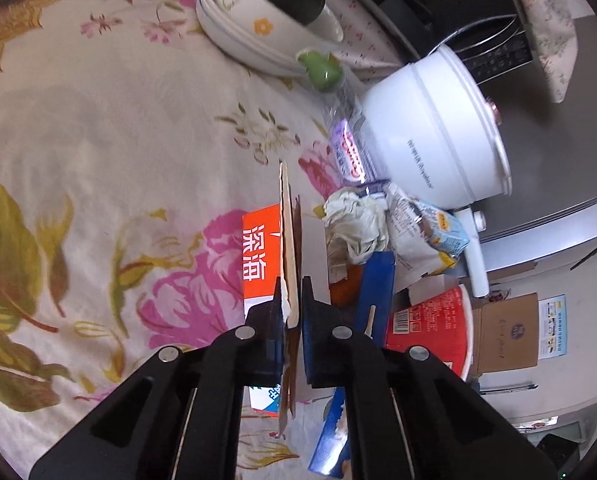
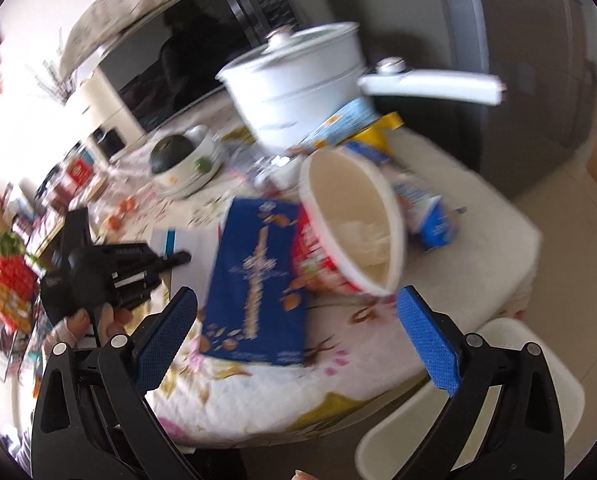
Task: Collect trash
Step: 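Close the right tool on the blue biscuit box and lift it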
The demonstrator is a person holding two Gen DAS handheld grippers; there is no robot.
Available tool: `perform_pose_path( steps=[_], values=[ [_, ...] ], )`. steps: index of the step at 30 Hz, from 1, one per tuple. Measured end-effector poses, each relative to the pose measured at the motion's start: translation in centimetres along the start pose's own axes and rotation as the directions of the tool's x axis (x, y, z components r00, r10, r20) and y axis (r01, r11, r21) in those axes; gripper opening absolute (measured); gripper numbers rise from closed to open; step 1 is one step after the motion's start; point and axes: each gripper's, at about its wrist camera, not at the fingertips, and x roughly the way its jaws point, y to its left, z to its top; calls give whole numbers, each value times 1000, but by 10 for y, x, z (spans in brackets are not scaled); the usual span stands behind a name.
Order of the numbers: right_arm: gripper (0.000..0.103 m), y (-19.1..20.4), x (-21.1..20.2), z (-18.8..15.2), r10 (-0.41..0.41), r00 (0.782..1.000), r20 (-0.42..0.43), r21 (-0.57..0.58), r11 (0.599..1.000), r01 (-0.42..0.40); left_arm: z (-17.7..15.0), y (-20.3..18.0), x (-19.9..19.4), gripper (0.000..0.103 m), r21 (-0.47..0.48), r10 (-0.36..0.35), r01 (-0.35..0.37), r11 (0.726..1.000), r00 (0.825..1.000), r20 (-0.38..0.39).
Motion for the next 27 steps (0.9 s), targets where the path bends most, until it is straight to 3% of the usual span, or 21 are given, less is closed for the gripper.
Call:
perform_pose_path(
  steps=[11,17,18,19,23,24,25,27],
  values=[
    [96,52,75,-14,-111,985,-134,19,993,115,13,12,-88,7,87,-16,-2,996,979,202],
    [97,57,106,-11,-194,969,-153,13,980,198,15,24,-89,7,70,-25,13,997,985,173],
    [96,57,108,-11,-209,967,-145,7,977,212,15,25,-89,7,73,-22,9,997,985,173],
    [88,57,109,-10,-219,966,-140,1,975,222,14,24,-90,7,78,-20,7,997,984,175],
    [86,55,106,-11,-195,974,-119,1,980,197,11,23,-90,7,88,-16,1,996,984,176],
    [78,60,102,-11,-180,980,-84,-24,984,178,10,23,-90,7,87,-17,1,996,985,175],
    [60,68,96,-11,-179,982,-52,-68,982,176,10,23,-89,7,86,-16,2,996,985,172],
    [45,78,84,-12,-183,983,-25,-103,978,179,9,23,-88,7,87,-15,0,996,986,168]
  ],
)
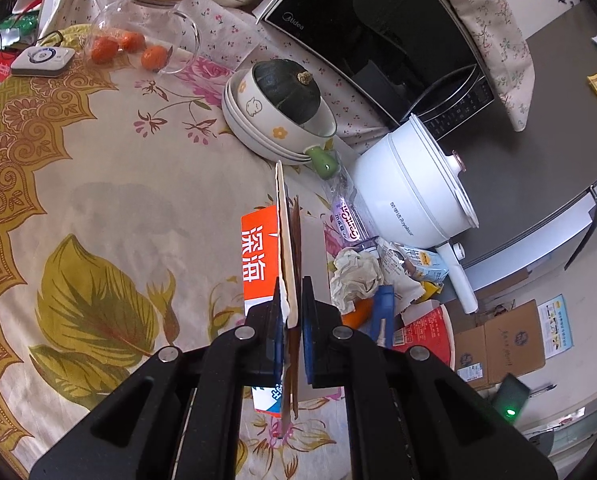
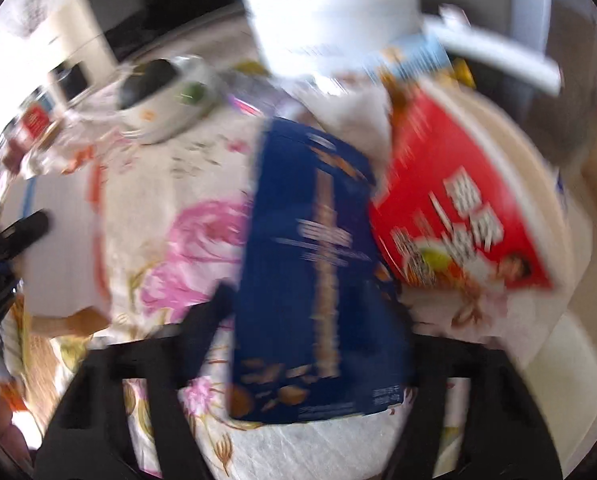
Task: Collect trash
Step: 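Close the right tool on the blue biscuit box and lift it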
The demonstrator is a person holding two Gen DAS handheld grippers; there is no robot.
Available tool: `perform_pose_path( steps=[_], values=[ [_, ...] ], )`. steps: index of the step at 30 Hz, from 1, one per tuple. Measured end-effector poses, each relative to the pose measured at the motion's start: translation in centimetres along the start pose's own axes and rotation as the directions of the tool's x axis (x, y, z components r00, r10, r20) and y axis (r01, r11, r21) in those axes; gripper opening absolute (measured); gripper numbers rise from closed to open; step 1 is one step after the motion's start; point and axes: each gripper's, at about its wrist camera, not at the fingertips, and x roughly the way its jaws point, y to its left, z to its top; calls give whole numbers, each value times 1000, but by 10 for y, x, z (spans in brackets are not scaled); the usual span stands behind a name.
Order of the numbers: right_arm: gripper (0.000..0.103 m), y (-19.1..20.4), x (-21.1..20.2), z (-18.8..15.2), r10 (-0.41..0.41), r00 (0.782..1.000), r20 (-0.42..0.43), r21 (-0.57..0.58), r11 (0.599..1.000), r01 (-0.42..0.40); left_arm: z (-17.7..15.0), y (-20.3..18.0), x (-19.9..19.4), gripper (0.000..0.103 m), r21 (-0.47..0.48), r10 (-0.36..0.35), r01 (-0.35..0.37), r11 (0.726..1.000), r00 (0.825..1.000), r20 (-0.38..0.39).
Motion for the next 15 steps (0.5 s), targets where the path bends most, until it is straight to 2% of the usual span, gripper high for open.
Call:
perform_pose_path(
  steps=[3,5,7,9,13,14,15],
  values=[
    [43,-2,-3,-1,41,999,-12,19,999,-41,-2,-1,0,7,9,5,-5,1000,1000,-1],
    [56,-11,-1,-3,38,999,-34,57,998,-36,-2,-1,0,7,6,4,-4,1000,1000,-4],
    [92,-24,9,-3,27,995,-101,118,993,-15,-1,0,-1,8,0,2,-2,1000,1000,-3],
    [96,-30,17,-3,31,989,-142,140,990,-11,-2,0,0,8,-1,2,-2,1000,1000,-1],
    [96,-29,44,-1,51,969,-240,160,987,-12,-3,2,6,10,-15,-13,13,1000,999,-29],
    [96,-29,51,-1,48,968,-247,170,985,-6,-3,3,7,10,-18,-17,17,1000,999,-35],
    [97,-28,49,-2,27,976,-218,156,988,8,-3,4,8,11,-21,-21,20,1000,999,-40]
  ],
)
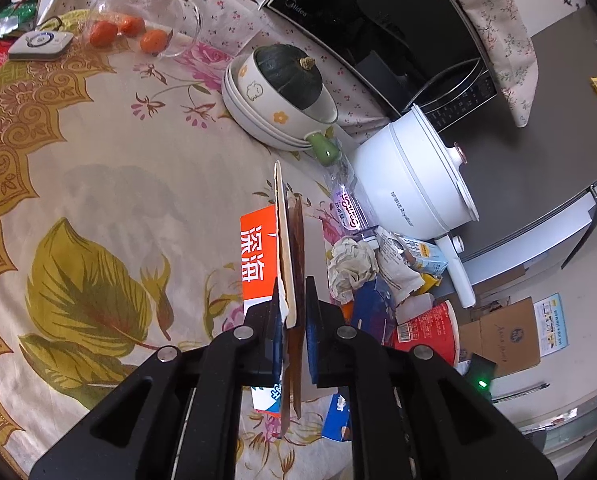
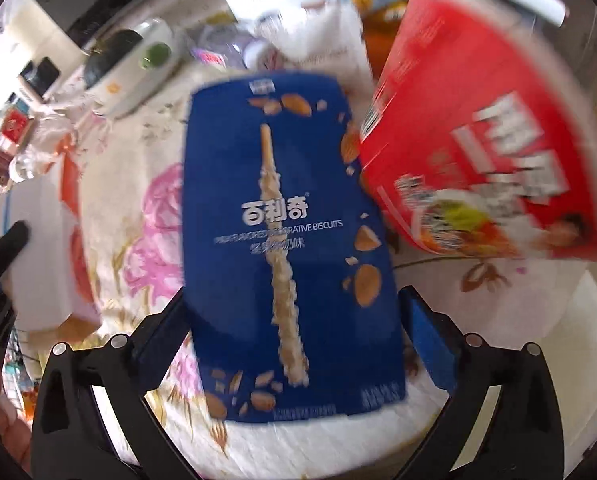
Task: Collect trash
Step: 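Close the right tool on the blue biscuit box and lift it, then carry the biscuit box over the bin with the right tool while the left holds the cardboard box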
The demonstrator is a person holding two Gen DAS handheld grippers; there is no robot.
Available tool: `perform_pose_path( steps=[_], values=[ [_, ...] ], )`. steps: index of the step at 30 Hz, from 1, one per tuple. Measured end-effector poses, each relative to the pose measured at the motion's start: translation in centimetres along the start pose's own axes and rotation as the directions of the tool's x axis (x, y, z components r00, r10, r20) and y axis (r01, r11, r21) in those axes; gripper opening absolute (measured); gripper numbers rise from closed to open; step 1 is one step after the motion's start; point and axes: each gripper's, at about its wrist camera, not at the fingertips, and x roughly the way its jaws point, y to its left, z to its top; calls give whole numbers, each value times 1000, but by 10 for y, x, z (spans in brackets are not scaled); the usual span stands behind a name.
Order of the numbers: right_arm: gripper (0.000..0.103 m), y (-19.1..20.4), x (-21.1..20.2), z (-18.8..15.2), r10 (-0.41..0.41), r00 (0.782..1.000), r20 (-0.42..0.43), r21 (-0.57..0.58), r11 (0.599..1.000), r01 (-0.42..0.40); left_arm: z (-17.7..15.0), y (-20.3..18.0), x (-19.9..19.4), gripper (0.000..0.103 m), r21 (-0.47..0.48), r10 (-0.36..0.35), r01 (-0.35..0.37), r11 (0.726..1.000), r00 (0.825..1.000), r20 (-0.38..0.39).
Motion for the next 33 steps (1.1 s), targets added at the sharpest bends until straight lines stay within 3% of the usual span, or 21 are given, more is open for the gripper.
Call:
perform_pose_path(
  steps=[2,3,6,11,19,24,33],
  values=[
    [97,8,4,1,-28,999,25,-29,999,29,1,3,-1,11,-7,0,0,1000,1000,0],
    [91,9,4,2,-37,998,41,-32,999,39,1,4,-2,11,-10,1,-1,1000,1000,4],
    [88,15,2,0,-16,998,60,-55,998,19,5,9,-6,11,-21,4,-4,1000,1000,16],
    [87,15,-25,-8,80,990,118,-72,995,-72,7,11,-15,11,-20,10,-9,1000,999,48],
    [87,15,-77,-11,220,946,237,-103,974,-201,6,-3,-28,11,42,12,-17,999,993,116],
    [88,6,-106,-20,232,923,308,-130,971,-201,3,-13,-34,11,75,-20,9,997,990,141],
    [88,-5,-125,-19,209,888,410,-153,975,-158,-11,-43,-40,11,171,-101,73,983,982,161]
  ],
)
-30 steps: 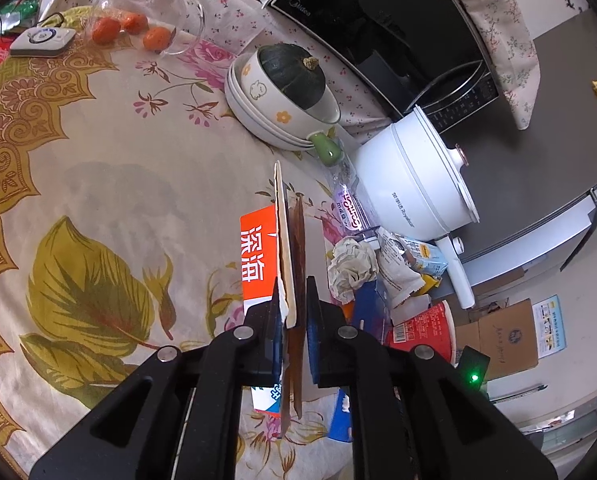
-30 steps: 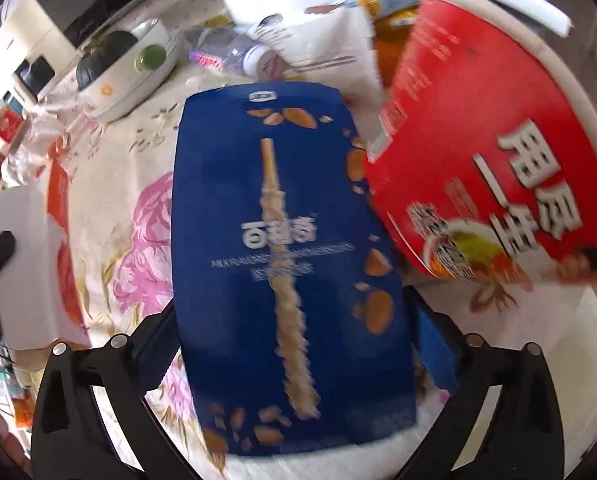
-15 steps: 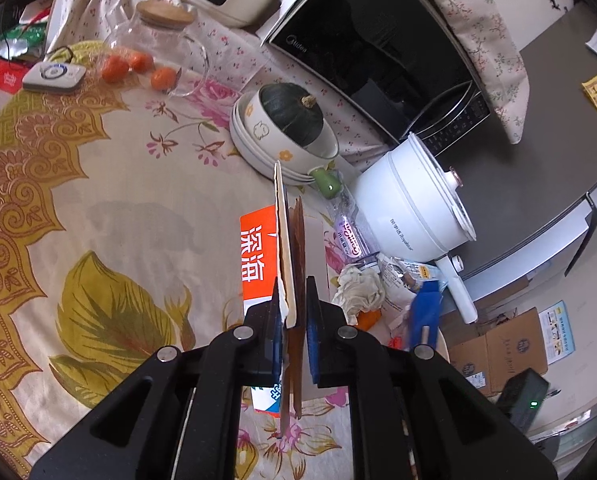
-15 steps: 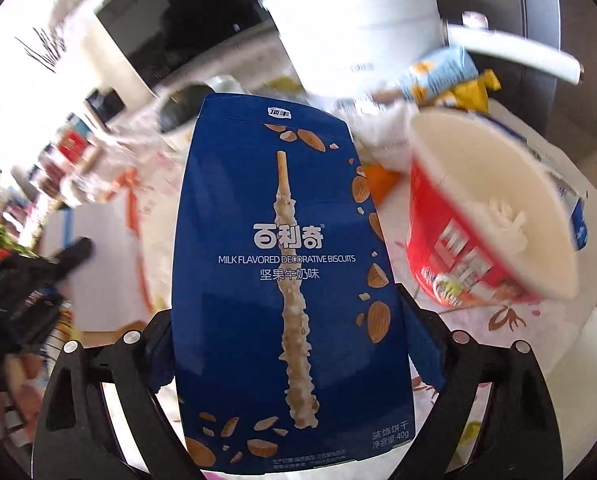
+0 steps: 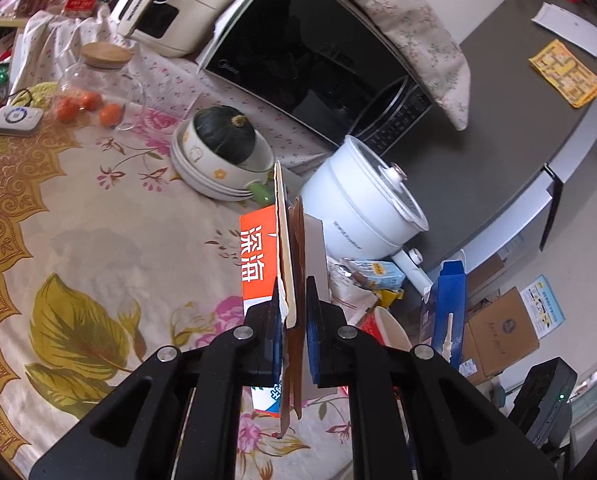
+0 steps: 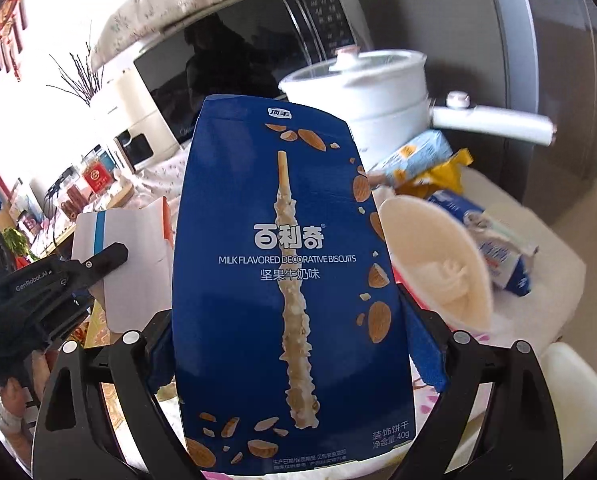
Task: Collect trash
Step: 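Carry the biscuit box over the bin with the right tool while the left holds the cardboard box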
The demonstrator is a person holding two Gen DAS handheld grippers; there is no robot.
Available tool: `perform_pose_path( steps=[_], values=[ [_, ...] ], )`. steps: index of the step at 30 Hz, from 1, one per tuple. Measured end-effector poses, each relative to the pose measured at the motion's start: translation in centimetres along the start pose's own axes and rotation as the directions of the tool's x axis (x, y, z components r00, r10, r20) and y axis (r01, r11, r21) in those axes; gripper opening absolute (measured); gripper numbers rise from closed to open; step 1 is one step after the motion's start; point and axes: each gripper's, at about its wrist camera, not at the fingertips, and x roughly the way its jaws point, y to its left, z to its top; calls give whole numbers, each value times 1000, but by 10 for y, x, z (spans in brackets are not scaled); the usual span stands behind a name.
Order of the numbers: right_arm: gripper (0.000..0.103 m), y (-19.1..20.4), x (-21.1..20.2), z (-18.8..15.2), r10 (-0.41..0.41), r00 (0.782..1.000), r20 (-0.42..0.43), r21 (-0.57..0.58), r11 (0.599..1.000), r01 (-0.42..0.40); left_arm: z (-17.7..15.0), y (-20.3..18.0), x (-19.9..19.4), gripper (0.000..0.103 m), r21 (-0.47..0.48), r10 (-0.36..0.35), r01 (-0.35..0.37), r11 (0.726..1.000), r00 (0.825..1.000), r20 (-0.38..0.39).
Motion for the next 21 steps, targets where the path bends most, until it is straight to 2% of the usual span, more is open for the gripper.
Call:
perform_pose_path(
  steps=[12,21],
  values=[
    [88,-30,-47,0,-57,992,110,17,998,55,-19,-41,10,11,72,-68,71,995,997,-37],
    [88,-51,-80,-5,-140,972,190,13,990,140,-35,-80,14,11,141,-134,142,980,989,-64]
  ],
)
